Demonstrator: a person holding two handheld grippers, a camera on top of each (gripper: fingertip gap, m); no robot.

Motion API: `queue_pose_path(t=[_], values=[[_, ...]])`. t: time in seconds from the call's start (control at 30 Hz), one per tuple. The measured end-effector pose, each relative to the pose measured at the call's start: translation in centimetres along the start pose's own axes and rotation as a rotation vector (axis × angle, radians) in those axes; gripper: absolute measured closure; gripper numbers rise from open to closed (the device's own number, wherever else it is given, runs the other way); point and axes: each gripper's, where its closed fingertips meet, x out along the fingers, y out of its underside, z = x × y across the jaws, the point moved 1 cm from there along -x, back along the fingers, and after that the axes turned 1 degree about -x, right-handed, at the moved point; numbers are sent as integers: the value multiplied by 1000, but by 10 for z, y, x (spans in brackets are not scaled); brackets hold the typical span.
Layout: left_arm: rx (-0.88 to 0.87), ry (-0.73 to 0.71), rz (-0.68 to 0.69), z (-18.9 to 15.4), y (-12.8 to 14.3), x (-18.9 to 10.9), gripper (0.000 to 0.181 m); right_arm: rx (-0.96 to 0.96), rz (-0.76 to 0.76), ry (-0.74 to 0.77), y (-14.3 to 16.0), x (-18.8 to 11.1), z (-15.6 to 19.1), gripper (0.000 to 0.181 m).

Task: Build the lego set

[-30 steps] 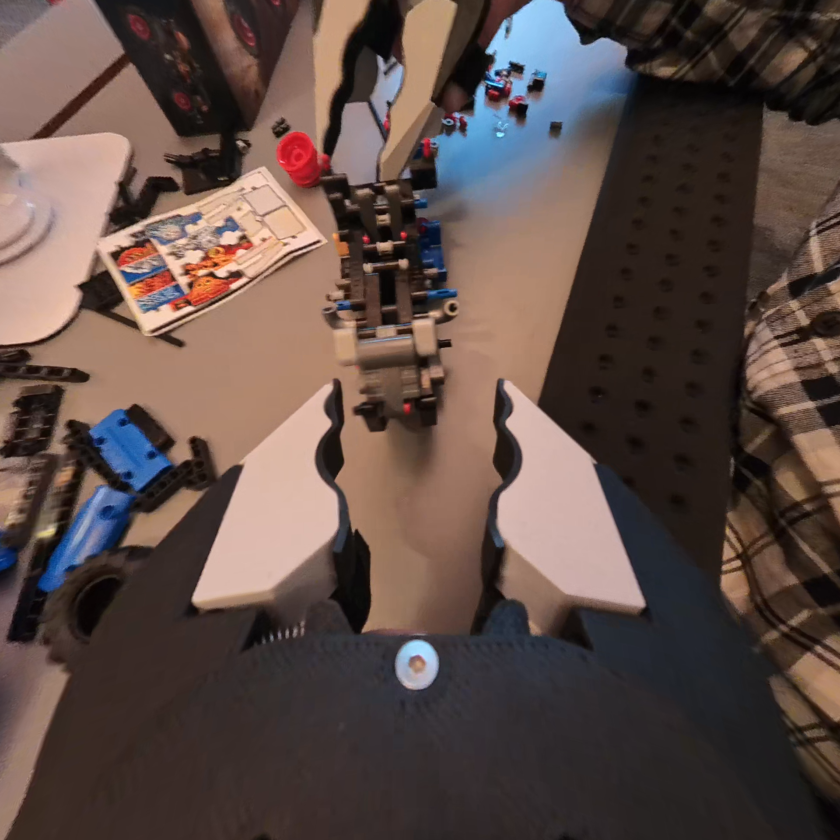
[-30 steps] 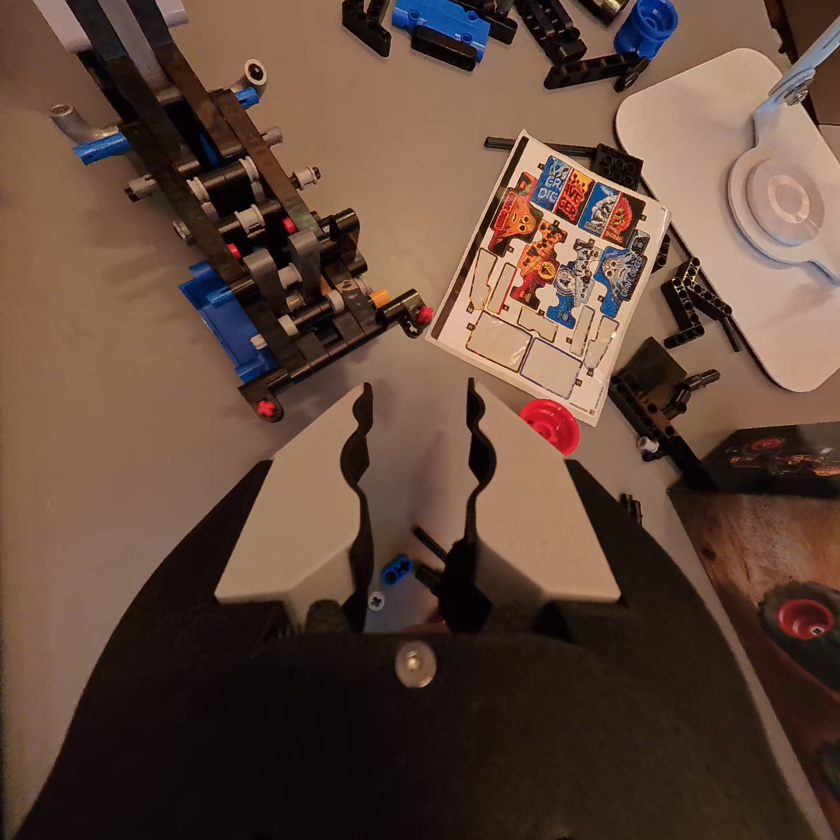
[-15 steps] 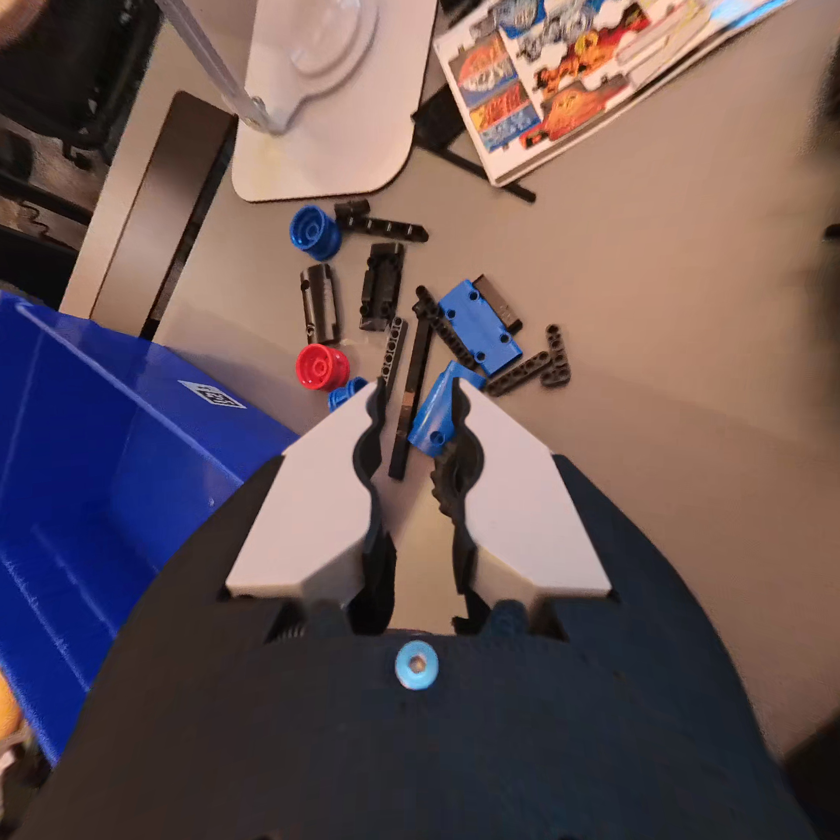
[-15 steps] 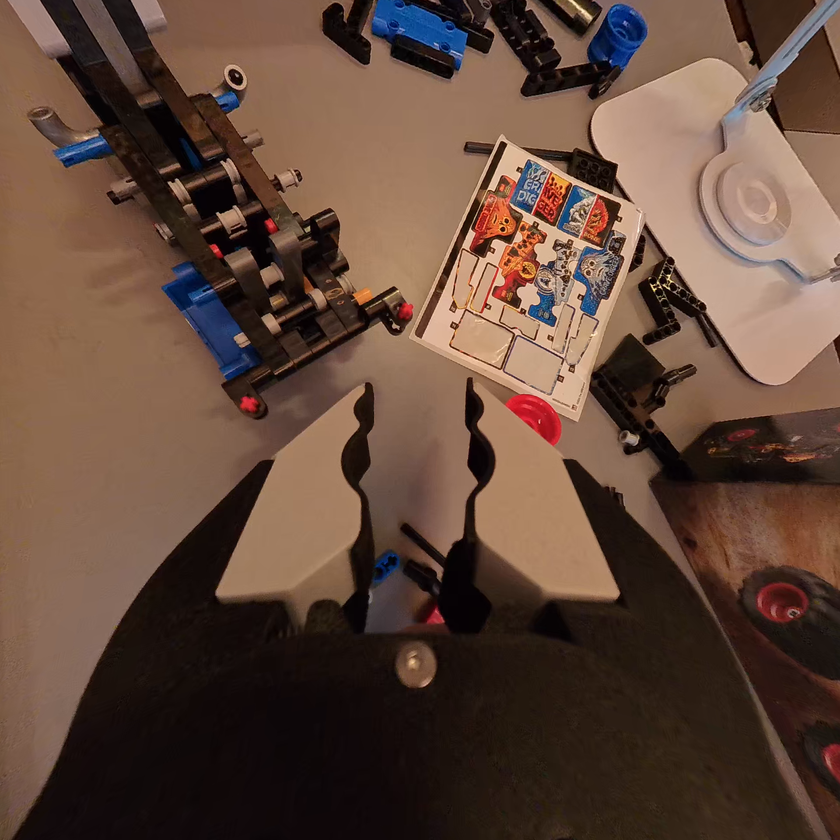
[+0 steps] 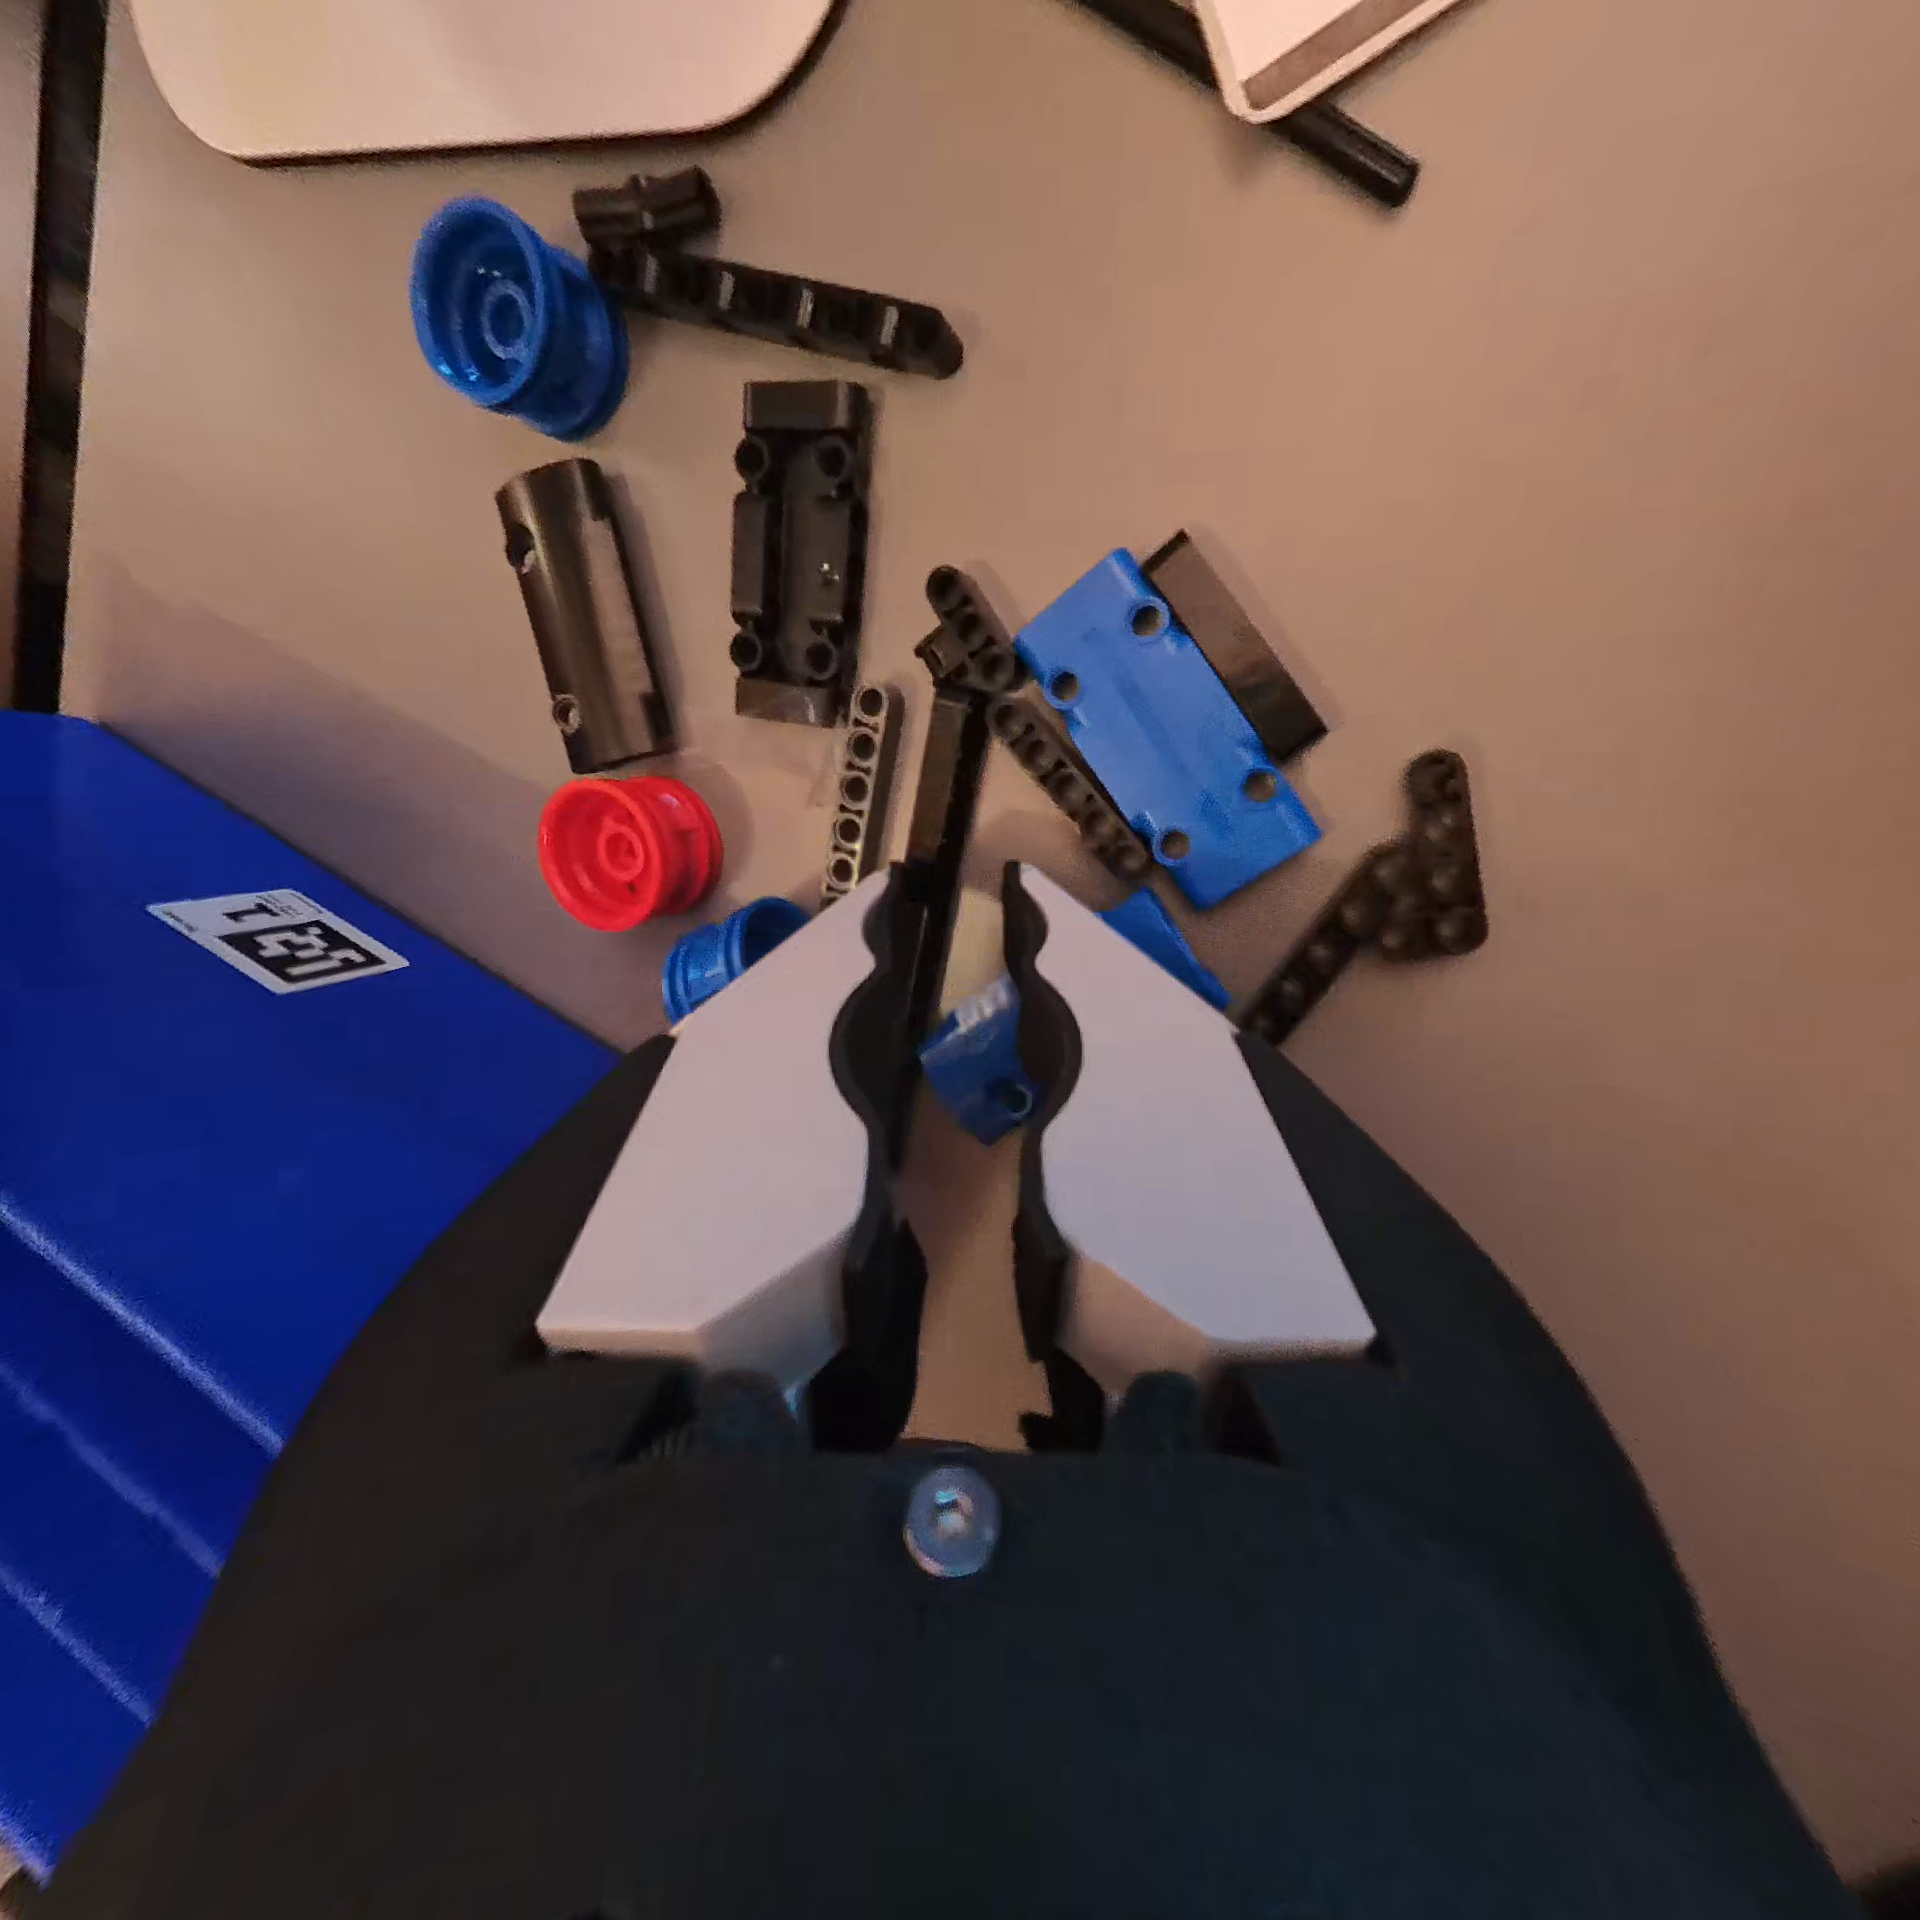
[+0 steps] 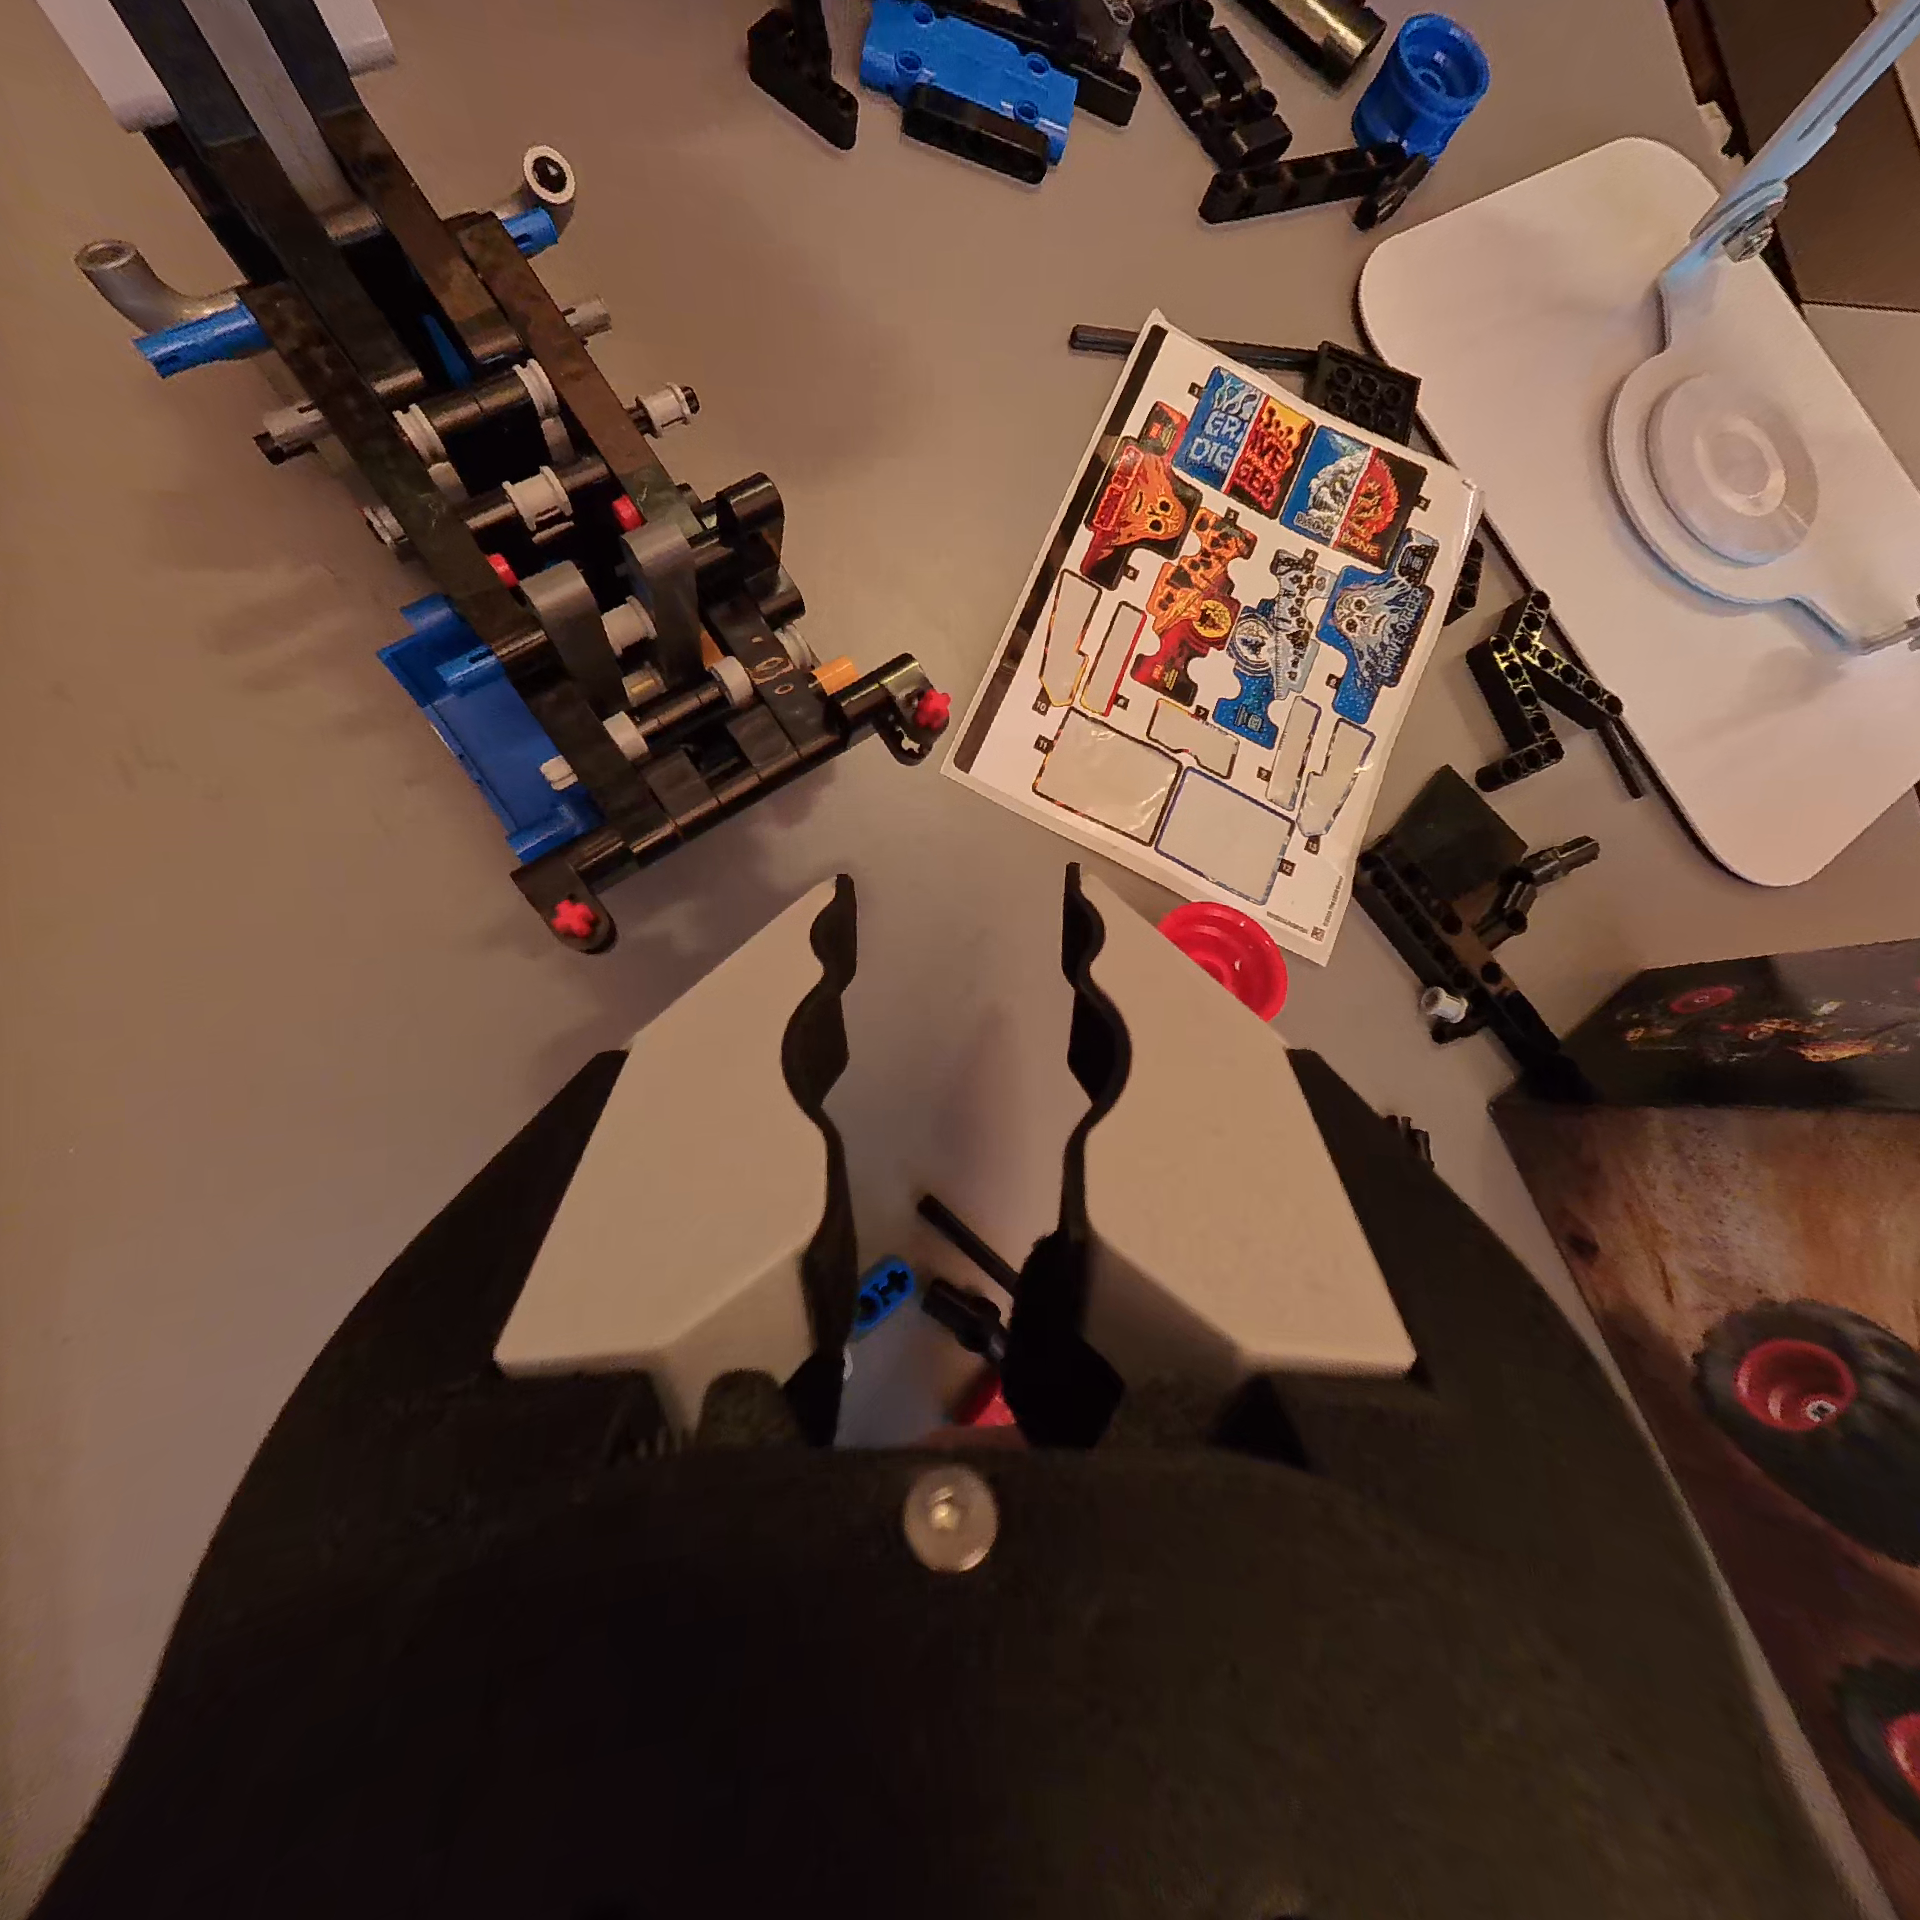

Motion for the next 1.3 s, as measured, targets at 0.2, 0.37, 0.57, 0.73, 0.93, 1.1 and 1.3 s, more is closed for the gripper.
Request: queue_pose_path(t=[0.2, 0.37, 0.57, 0.73, 0.93, 1.1, 1.3], values=[[10, -27, -26, 4, -1, 0, 177, 5, -1, 3, 1, 0, -1, 143], [-3, -63, -99, 7, -5, -7, 181, 13, -8, 9, 1, -1, -4, 143], [-25, -91, -161, 10, -10, -17, 181, 10, -13, 13, 0, -3, -5, 143], [-24, -88, -251, 9, -22, -35, 181, 15, -46, 30, -6, -7, -7, 145], [-66, 43, -434, -8, -53, -68, 181, 23, -99, 65, -16, -14, -13, 146], [-31, 179, -562, -35, -83, -95, 181, -23, -228, 142, -44, -32, -16, 148], [165, 251, -612, -74, -132, -127, 181, -174, -386, 321, -87, -63, -11, 149]])
